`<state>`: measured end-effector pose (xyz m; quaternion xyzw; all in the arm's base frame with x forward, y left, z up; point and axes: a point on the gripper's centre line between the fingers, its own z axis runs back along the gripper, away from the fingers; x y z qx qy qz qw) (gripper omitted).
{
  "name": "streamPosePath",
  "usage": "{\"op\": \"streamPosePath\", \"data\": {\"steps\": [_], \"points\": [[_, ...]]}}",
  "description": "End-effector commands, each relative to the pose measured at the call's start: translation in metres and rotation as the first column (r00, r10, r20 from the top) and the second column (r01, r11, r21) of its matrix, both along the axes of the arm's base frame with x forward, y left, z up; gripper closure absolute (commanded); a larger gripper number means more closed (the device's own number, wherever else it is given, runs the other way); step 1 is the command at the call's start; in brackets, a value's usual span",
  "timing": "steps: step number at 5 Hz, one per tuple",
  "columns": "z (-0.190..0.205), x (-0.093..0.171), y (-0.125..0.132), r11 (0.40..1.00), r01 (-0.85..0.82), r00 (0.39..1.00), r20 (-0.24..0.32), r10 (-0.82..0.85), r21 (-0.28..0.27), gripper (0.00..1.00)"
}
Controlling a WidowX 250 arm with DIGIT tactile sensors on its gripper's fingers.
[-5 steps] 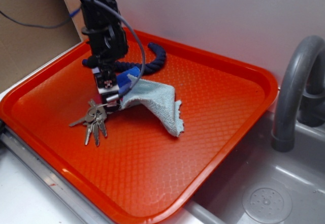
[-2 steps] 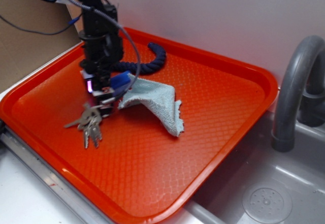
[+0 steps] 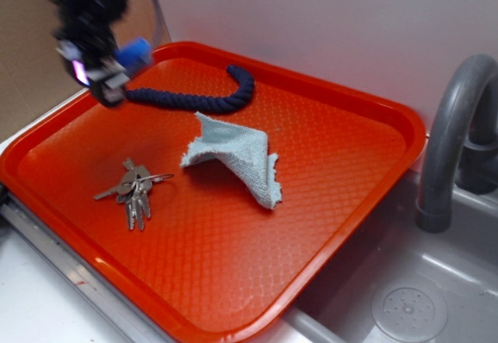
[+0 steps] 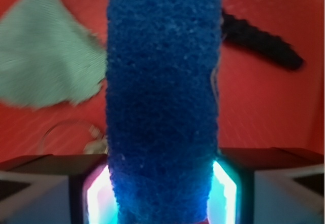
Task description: Grab the blue sponge.
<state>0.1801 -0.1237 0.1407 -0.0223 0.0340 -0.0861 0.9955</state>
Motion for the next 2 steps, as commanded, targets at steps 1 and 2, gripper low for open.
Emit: {"op": "streamPosePath", "data": {"steps": [1,2], "points": [[0.104,-0.055,0.040,0.962,-0.257,0.959,0.100,0.265,-0.086,1.00],[0.109,-0.063,0.053,0.953,-0.272,0.952,0.108,0.287,-0.136,1.00]]}}
